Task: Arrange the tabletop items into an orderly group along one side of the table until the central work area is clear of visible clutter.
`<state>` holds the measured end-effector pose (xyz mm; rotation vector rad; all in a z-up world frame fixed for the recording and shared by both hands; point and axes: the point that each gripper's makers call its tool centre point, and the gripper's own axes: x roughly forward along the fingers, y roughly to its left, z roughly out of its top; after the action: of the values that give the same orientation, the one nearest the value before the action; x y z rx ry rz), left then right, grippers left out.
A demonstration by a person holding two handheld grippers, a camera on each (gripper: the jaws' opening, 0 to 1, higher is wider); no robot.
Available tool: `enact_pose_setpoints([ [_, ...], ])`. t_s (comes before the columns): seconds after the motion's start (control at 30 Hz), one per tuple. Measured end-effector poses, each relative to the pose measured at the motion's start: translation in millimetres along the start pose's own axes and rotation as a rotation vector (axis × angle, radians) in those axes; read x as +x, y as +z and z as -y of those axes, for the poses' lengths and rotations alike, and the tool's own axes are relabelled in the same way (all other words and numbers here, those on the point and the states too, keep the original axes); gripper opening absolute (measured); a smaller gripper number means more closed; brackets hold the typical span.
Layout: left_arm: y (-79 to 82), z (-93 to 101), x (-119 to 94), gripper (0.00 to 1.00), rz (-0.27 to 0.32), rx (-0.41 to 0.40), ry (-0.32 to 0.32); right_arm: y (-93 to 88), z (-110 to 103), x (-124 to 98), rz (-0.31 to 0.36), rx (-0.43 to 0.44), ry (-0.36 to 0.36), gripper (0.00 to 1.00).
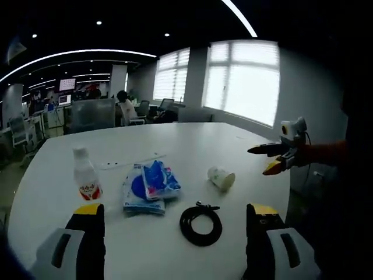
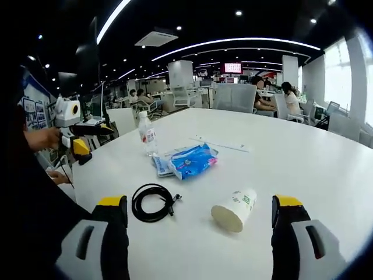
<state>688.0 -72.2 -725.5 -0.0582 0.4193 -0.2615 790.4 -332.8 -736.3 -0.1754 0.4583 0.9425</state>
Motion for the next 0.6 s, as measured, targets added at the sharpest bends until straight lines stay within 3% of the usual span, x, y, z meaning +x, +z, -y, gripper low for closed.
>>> enact_pose_setpoints([
  [0.3, 1.1, 5.5, 3, 1.00, -0.040, 0.033, 0.000, 1.5, 3, -4, -0.009, -0.001, 0.018, 0.98],
  [0.4, 7.6, 10.1, 4, 1.00, -0.014, 0.014, -0.007, 2.0, 6, -2, -0.018, -0.004, 0.035, 0.96],
  [0.6, 1.0, 11.8, 12, 1.00, -0.048, 0.064, 0.011, 8.4, 8, 6, -0.022, -0.032, 0.069, 0.91],
])
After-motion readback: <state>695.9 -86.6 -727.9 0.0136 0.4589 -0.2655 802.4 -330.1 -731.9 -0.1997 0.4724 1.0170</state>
